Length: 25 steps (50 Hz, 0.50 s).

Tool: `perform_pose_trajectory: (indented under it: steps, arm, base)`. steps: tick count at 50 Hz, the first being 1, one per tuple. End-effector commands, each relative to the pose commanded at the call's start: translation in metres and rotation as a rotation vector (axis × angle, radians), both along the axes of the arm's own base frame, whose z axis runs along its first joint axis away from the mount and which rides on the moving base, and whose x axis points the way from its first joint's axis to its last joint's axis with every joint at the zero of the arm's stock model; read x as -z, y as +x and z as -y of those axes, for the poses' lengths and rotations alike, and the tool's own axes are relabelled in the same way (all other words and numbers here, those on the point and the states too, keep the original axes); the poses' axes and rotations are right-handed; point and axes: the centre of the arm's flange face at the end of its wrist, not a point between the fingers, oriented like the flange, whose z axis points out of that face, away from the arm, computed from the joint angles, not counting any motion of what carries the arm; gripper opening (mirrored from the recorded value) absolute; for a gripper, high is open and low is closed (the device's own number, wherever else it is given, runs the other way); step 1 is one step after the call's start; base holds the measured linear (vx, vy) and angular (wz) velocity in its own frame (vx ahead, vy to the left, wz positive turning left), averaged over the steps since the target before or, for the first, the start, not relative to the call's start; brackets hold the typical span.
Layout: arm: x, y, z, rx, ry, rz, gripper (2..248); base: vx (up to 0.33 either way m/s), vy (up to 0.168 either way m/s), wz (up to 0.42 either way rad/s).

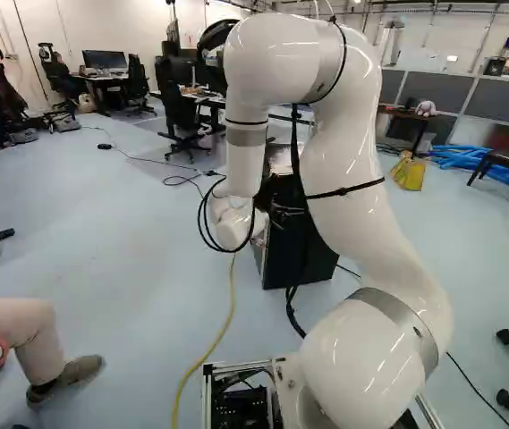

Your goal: Grab a drink from the fridge

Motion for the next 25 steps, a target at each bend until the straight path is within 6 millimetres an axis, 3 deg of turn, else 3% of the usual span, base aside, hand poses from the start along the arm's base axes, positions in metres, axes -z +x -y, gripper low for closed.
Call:
perform_pose_trajectory:
  steps: [25]
  arm:
    - [-0.001,-0.017,-0.029,-0.083,-0.005,-0.009,247]
  base:
    - [0.000,0.000,0.000]
